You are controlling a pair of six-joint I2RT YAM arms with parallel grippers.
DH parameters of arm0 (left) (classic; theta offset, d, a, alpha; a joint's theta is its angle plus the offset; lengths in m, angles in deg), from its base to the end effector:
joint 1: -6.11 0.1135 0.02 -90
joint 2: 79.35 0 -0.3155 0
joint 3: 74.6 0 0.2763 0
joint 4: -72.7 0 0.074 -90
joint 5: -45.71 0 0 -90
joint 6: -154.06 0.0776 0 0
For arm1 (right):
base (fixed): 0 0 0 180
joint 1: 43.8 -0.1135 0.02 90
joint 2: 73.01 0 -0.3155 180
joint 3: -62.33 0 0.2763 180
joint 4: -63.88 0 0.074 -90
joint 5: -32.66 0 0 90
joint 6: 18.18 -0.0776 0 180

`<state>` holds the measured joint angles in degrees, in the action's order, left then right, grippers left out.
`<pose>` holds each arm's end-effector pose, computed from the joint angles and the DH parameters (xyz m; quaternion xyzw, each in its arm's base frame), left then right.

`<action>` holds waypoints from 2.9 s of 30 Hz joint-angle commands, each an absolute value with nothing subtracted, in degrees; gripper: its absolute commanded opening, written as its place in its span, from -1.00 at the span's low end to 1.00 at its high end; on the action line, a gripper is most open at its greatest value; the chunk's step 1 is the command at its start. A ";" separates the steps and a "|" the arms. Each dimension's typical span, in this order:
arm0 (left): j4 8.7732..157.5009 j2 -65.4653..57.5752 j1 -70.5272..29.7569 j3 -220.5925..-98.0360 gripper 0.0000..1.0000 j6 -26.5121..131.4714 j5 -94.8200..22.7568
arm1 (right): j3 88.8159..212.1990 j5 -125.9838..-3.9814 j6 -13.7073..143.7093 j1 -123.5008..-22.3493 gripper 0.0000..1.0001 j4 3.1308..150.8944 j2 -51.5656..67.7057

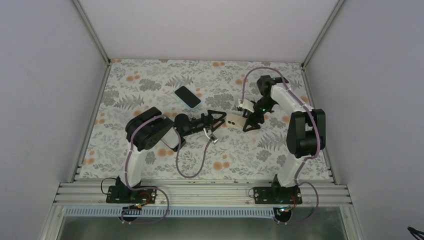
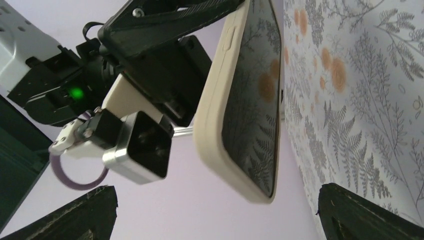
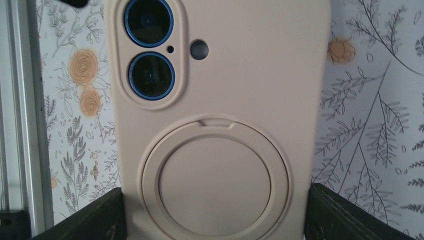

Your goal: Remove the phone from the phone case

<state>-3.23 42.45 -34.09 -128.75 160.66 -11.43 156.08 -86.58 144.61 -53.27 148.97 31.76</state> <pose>0.3005 -0.3091 0.1461 0.6622 0.0321 0.1797 0.7268 0.3455 0.0961 0.2249 -0.6254 0.7366 0.2416 0.0884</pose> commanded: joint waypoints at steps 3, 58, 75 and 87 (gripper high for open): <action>-19.05 43.30 -35.68 -129.60 0.95 158.20 -7.80 | 156.71 -90.69 144.95 -55.24 0.15 150.14 29.49; 13.10 23.95 -42.91 -133.16 -0.95 148.48 -21.49 | 158.63 -77.98 143.52 -52.18 1.00 134.55 6.08; 119.11 18.98 -32.14 -184.04 -0.95 112.27 -2.02 | 149.06 -85.63 133.43 -41.31 1.00 118.68 -7.82; 152.29 10.37 -24.00 -183.70 -0.95 129.75 9.86 | 140.94 -110.70 144.67 -41.10 1.00 137.99 -2.50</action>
